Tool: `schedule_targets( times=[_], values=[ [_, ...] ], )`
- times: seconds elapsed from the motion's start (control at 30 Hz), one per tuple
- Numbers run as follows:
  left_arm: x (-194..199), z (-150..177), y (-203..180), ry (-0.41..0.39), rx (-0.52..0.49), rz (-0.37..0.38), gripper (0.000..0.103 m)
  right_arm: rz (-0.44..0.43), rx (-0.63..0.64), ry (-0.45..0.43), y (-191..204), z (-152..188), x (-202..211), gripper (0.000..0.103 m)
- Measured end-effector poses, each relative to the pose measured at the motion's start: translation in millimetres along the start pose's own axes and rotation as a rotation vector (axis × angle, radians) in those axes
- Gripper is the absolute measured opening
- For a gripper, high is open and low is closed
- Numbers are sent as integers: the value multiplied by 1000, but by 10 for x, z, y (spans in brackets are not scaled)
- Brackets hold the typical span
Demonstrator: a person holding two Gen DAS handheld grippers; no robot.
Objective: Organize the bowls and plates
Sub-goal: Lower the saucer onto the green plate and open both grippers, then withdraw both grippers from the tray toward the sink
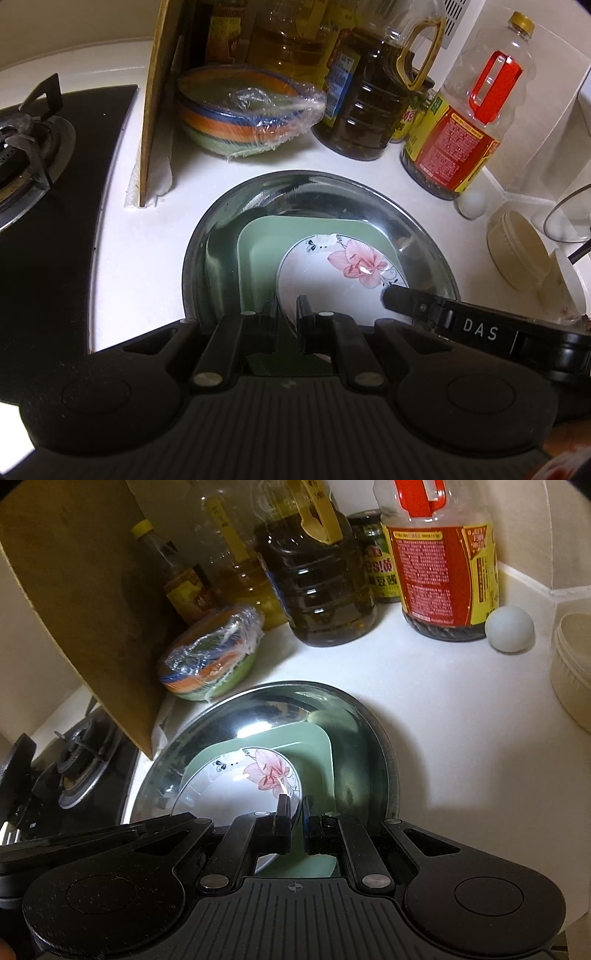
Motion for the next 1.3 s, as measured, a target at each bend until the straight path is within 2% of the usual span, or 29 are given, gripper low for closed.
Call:
schedule_targets(
  times=[0.3, 0.43, 0.53, 0.6, 0.73, 0.77, 0.97, 1.3],
  values=[
    [-82, -30, 39, 28, 4, 16, 9, 14, -19, 2, -4, -7, -72, 7],
    [-50, -50, 26, 18, -8, 10, 9, 10, -23, 13, -15, -21, -69, 7],
    [-8, -66, 13, 4, -22, -2, 10, 12, -17, -10, -3, -19, -26, 8],
    [21, -77, 6, -4, -30, -8, 10, 4, -21, -26, 0, -22, 19, 12],
    [117, -91, -24, -31, -48, -28, 15, -23, -24, -72, 19, -29, 159, 44],
    [149, -90, -40, -36, -53, -34, 17, -29, -22, -85, 27, -27, 201, 49],
    [374, -18, -162, -75, -102, -49, 19, -70, -21, -123, 30, 59, 470, 55],
    [673, 349, -559, -74, -134, -36, 22, -56, -53, -129, -171, 395, 1015, 61]
  ],
)
Point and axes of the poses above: each gripper's, at about its wrist camera, not at the fingertips, and x roughly against the way its jaws point, y to its left, z to its underside, the point moved 3 cm from there along -x, roughly the way its jaws point
